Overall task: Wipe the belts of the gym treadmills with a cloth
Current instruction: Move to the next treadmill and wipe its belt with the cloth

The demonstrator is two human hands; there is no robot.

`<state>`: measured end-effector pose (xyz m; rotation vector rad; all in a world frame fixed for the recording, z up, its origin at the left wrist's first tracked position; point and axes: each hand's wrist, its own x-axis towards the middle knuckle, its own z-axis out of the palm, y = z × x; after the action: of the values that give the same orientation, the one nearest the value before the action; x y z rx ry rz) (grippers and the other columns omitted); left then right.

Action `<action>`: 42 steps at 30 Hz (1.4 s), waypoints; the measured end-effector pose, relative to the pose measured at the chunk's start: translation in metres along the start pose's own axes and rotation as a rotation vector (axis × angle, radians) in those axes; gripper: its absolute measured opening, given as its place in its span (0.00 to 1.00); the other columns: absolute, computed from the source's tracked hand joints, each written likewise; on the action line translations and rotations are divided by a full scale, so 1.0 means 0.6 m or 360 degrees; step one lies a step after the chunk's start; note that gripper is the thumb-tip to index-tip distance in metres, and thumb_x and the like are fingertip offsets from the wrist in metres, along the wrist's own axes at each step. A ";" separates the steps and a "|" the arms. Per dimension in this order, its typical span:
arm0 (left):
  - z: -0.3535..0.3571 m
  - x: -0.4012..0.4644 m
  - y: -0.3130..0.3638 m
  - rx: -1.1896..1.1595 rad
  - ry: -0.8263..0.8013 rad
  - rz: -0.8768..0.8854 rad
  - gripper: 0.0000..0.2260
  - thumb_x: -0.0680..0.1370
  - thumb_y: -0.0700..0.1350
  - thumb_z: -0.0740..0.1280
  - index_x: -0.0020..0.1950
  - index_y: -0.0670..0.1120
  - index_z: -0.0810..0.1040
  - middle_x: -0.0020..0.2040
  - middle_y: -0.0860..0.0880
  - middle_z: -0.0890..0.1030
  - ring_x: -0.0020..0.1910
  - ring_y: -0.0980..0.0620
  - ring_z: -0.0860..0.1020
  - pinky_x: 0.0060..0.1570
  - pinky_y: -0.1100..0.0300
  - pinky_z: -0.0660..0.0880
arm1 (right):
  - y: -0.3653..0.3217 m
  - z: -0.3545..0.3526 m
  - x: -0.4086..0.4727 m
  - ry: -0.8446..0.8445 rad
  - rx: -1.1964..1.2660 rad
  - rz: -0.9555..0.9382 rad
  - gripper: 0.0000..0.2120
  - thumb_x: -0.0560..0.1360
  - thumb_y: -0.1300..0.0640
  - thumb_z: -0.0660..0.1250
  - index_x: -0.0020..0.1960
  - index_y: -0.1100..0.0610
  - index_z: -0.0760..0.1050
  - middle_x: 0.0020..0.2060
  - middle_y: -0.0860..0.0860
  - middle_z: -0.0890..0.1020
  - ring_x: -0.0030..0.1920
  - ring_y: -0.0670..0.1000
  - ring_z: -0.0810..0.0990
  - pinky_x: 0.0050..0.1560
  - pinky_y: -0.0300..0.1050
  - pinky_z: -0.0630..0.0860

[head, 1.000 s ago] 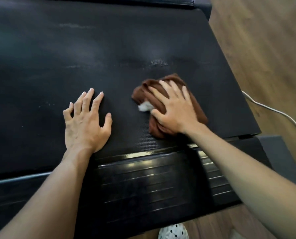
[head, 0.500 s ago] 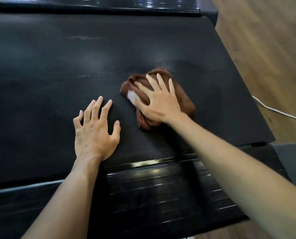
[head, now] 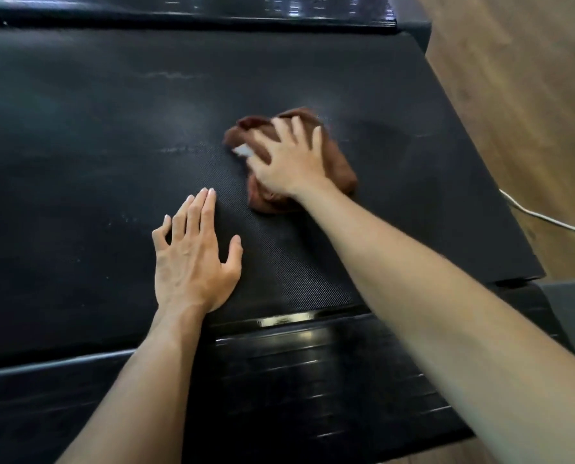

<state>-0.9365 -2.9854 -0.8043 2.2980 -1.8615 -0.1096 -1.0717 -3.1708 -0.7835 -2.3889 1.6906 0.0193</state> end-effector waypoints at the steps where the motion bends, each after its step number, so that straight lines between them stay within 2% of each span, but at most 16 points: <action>1: 0.001 0.001 0.000 0.0003 -0.0007 -0.0008 0.34 0.80 0.60 0.52 0.83 0.47 0.53 0.83 0.50 0.58 0.82 0.50 0.54 0.76 0.44 0.55 | -0.011 0.006 -0.024 0.0001 0.0013 -0.0141 0.28 0.82 0.34 0.53 0.80 0.36 0.60 0.84 0.49 0.54 0.84 0.57 0.45 0.79 0.67 0.36; 3: 0.001 0.002 0.001 0.0013 -0.0025 -0.0017 0.34 0.80 0.60 0.54 0.83 0.47 0.55 0.83 0.50 0.58 0.82 0.50 0.54 0.77 0.44 0.55 | 0.006 0.010 -0.082 0.0004 0.0064 -0.0316 0.26 0.81 0.35 0.54 0.79 0.34 0.62 0.83 0.46 0.56 0.84 0.55 0.46 0.80 0.65 0.37; 5: 0.001 0.003 0.003 0.0012 -0.0029 -0.0016 0.34 0.79 0.60 0.54 0.83 0.47 0.56 0.83 0.51 0.57 0.82 0.51 0.54 0.77 0.44 0.54 | 0.060 0.013 -0.131 0.0035 0.0025 -0.0314 0.28 0.79 0.35 0.53 0.79 0.34 0.62 0.83 0.45 0.57 0.83 0.54 0.47 0.80 0.64 0.38; 7: 0.002 0.002 0.005 0.0006 -0.0016 -0.0014 0.34 0.79 0.61 0.51 0.83 0.47 0.57 0.83 0.51 0.57 0.82 0.51 0.54 0.77 0.44 0.54 | 0.119 0.005 -0.142 0.0060 -0.0029 -0.0071 0.28 0.79 0.34 0.53 0.79 0.33 0.62 0.83 0.45 0.56 0.83 0.54 0.47 0.80 0.65 0.40; 9: 0.001 0.001 0.005 -0.0004 -0.0012 -0.0008 0.35 0.78 0.62 0.48 0.82 0.47 0.57 0.83 0.51 0.58 0.82 0.51 0.54 0.77 0.44 0.54 | 0.151 -0.009 -0.113 0.0080 0.0024 0.0304 0.26 0.81 0.35 0.55 0.79 0.34 0.62 0.83 0.47 0.55 0.84 0.54 0.46 0.80 0.65 0.39; 12: 0.002 0.002 0.002 -0.0019 -0.0010 0.0004 0.36 0.77 0.62 0.47 0.82 0.47 0.57 0.83 0.51 0.58 0.82 0.50 0.55 0.78 0.44 0.54 | 0.139 -0.028 -0.028 0.0104 0.0115 0.0610 0.27 0.82 0.35 0.52 0.80 0.37 0.61 0.84 0.50 0.52 0.84 0.58 0.43 0.79 0.68 0.36; 14: 0.002 0.002 0.001 -0.0015 -0.0016 0.0007 0.36 0.77 0.63 0.47 0.82 0.47 0.57 0.83 0.51 0.58 0.82 0.51 0.54 0.78 0.44 0.54 | 0.101 -0.031 0.024 0.0075 0.0113 0.0544 0.29 0.81 0.35 0.51 0.81 0.38 0.61 0.84 0.51 0.52 0.83 0.60 0.43 0.78 0.70 0.36; 17: 0.001 0.002 0.002 0.0012 -0.0015 0.0000 0.35 0.77 0.62 0.47 0.82 0.47 0.57 0.83 0.51 0.58 0.82 0.51 0.54 0.77 0.45 0.54 | 0.016 -0.011 0.049 0.0028 0.0053 0.0205 0.29 0.81 0.33 0.52 0.81 0.37 0.60 0.84 0.51 0.52 0.83 0.60 0.43 0.78 0.70 0.37; 20: 0.000 0.002 0.003 0.0018 -0.0039 -0.0003 0.35 0.77 0.62 0.48 0.82 0.47 0.58 0.83 0.50 0.58 0.82 0.50 0.55 0.77 0.44 0.55 | -0.032 0.013 -0.002 0.0016 0.0034 -0.0191 0.28 0.81 0.33 0.53 0.79 0.34 0.61 0.84 0.48 0.54 0.84 0.56 0.45 0.79 0.67 0.37; 22: -0.002 0.003 0.004 0.0007 -0.0045 -0.0010 0.35 0.77 0.62 0.48 0.82 0.47 0.58 0.83 0.50 0.58 0.82 0.50 0.55 0.77 0.44 0.55 | -0.004 0.016 -0.061 0.0023 0.0064 -0.0350 0.28 0.80 0.32 0.53 0.79 0.34 0.62 0.83 0.46 0.56 0.84 0.55 0.46 0.80 0.66 0.38; 25: -0.001 0.003 0.006 -0.0003 -0.0019 -0.0007 0.35 0.77 0.62 0.49 0.82 0.47 0.59 0.83 0.50 0.58 0.82 0.50 0.55 0.77 0.44 0.55 | 0.090 0.016 -0.121 0.0085 -0.0011 -0.0246 0.30 0.78 0.31 0.53 0.79 0.34 0.63 0.83 0.45 0.57 0.83 0.55 0.48 0.80 0.65 0.40; 29: 0.001 0.002 0.005 -0.0010 -0.0021 -0.0002 0.36 0.77 0.62 0.47 0.82 0.47 0.58 0.83 0.50 0.58 0.82 0.50 0.55 0.77 0.44 0.55 | 0.155 -0.009 -0.073 0.0139 0.0065 0.0411 0.27 0.81 0.34 0.57 0.79 0.36 0.64 0.83 0.47 0.56 0.83 0.55 0.47 0.80 0.65 0.40; 31: 0.001 0.004 0.002 -0.0017 -0.0020 0.0002 0.36 0.77 0.63 0.47 0.82 0.48 0.58 0.83 0.50 0.58 0.82 0.50 0.55 0.77 0.43 0.56 | 0.138 -0.020 -0.013 0.0141 0.0095 0.0528 0.29 0.81 0.34 0.54 0.80 0.38 0.62 0.84 0.50 0.53 0.84 0.57 0.45 0.80 0.67 0.38; 35: 0.000 0.002 0.001 -0.0007 -0.0022 -0.0006 0.36 0.77 0.63 0.47 0.82 0.48 0.58 0.83 0.51 0.57 0.82 0.50 0.55 0.76 0.44 0.56 | 0.047 -0.017 0.065 0.0055 0.0069 0.0253 0.31 0.81 0.32 0.52 0.81 0.38 0.60 0.84 0.51 0.52 0.83 0.59 0.44 0.79 0.69 0.38; 39: -0.001 0.003 0.003 -0.0030 -0.0042 -0.0005 0.34 0.79 0.61 0.52 0.82 0.48 0.57 0.83 0.50 0.56 0.82 0.50 0.54 0.76 0.44 0.55 | -0.032 0.011 -0.007 0.0050 0.0000 -0.0118 0.29 0.81 0.33 0.53 0.81 0.36 0.59 0.84 0.49 0.53 0.84 0.57 0.44 0.80 0.66 0.38; 42: 0.000 0.002 0.005 -0.0103 -0.0001 -0.0004 0.34 0.79 0.60 0.53 0.83 0.47 0.56 0.83 0.50 0.55 0.81 0.51 0.55 0.78 0.46 0.54 | 0.013 0.024 -0.093 0.0146 0.0007 -0.0041 0.29 0.80 0.32 0.53 0.81 0.35 0.59 0.84 0.47 0.54 0.83 0.56 0.46 0.80 0.64 0.41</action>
<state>-0.9393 -2.9873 -0.8035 2.2575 -1.8281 -0.1687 -1.0960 -3.1189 -0.7913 -2.4434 1.6966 -0.0992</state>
